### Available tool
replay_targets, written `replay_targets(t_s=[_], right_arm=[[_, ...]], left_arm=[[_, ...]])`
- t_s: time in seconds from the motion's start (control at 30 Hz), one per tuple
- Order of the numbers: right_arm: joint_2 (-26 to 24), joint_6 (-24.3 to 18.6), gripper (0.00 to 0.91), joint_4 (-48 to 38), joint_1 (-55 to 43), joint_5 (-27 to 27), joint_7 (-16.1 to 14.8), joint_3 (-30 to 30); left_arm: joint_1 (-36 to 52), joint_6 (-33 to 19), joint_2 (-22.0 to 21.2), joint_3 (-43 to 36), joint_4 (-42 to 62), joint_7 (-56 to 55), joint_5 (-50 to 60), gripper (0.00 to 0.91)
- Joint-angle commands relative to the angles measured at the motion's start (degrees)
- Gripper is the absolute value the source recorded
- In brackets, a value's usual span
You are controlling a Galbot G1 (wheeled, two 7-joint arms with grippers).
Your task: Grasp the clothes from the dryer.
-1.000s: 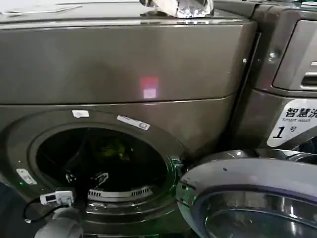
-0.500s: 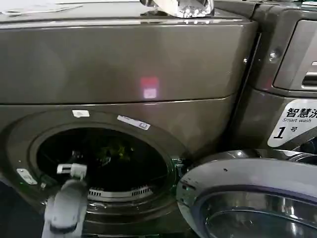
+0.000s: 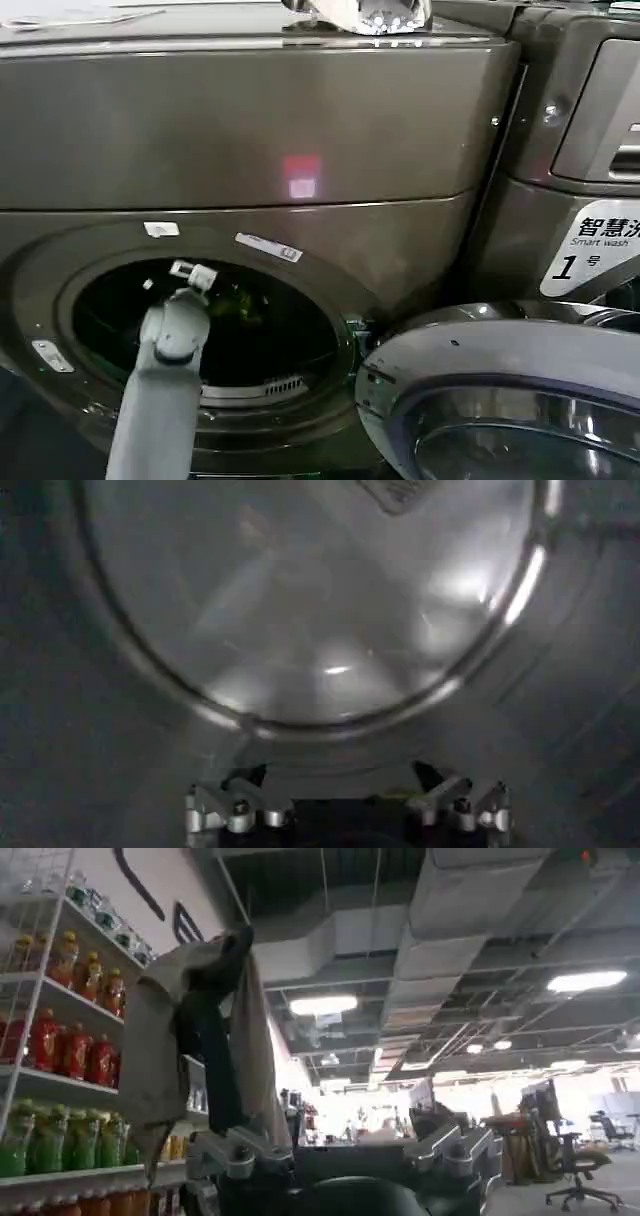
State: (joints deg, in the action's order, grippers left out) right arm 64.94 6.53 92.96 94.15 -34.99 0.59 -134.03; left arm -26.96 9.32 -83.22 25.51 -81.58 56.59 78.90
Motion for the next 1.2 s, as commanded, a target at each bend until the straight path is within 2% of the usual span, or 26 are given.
replay_targets(t_s=[0.03,0.17,0.27,0.5,0.8,1.2], right_arm=[[-0.1,0.0,0.907,0.4,0.0,0.0,0.0,0.3],[-0.2,-0.1,0.907,0.0,-0.1,0.1,0.0,0.4],[0.0,-0.2,0.907,0.1,-0.4,0.1,0.0,0.8],[-0.1,-0.2,0.907,0.1,-0.5,0.1,-0.1,1.1],[0.1,-0.5,0.907,-0.1,-0.5,0.1,-0.3,1.3],[0.1,-1.1,0.907,-0.8,-0.5,0.3,-0.4,1.7]], left_arm=[[7.6,-15.4,-0.6,-0.2,10.5,15.4,12.6,0.907],[10.1,-13.1,-0.7,-0.3,15.0,20.6,9.2,0.907],[10.7,-14.7,-0.7,-0.4,16.0,20.6,9.3,0.907],[12.1,-15.7,-0.5,-0.5,18.9,20.6,9.4,0.907],[13.5,-12.9,-0.9,1.5,25.7,18.9,11.3,0.907],[15.1,-13.7,-1.4,3.3,31.9,16.2,9.7,0.907]])
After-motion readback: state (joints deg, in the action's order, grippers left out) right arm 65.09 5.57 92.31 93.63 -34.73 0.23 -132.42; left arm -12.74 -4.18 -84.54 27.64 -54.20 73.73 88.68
